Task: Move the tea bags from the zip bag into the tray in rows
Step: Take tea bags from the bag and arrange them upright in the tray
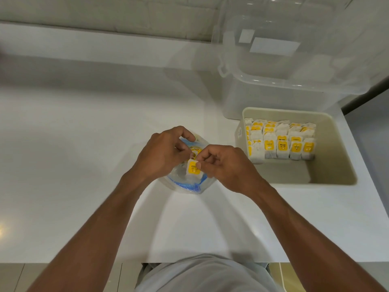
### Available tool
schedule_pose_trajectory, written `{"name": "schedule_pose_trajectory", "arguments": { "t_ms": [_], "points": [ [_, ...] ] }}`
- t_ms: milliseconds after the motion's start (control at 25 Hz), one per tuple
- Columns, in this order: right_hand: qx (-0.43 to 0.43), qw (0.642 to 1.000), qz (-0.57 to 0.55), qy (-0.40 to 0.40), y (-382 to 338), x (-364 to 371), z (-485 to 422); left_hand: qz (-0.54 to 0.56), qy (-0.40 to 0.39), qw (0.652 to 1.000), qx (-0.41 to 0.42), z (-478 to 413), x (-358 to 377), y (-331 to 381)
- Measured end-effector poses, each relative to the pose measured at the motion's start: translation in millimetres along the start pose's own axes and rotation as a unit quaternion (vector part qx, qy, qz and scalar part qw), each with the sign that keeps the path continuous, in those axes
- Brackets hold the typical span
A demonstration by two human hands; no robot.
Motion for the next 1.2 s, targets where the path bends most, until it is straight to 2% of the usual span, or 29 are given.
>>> {"name": "schedule_pose_trajectory", "arguments": {
  "t_ms": [80,240,440,840,1040,1200],
  "points": [
    [0.006,0.999,0.025,0.026,3,-4,-3,0.043,-0.041,0.998,0.002,1,5,2],
    [-0.006,0.999,0.012,0.031,-1,-11,-2,-0.008,-0.026,0.999,0.034,-1,-3,4],
    [-0.017,0.998,0.027,0.063,-8,-31,6,0.004,-0.036,0.998,0.052,-1,-7,19],
    [-0.013,0.995,0.018,0.099,22,-104,45,0.012,-0.08,0.991,0.108,-12,26,105],
    [0.005,0.992,0.024,0.125,69,-158,62,-0.048,-0.092,0.979,0.173,-30,75,156],
    [0.046,0.987,0.073,0.133,117,-182,61,-0.137,-0.077,0.97,0.186,-58,126,174]
  ]
}}
Point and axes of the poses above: each hand's wrist, its own z-axis away from the middle knuckle, its own x-axis out of the palm, y = z × x, the point moved 7 cm from there along -z, towards the middle knuckle, and after that the axes turned 6 degrees about z, right-handed, at the moved point
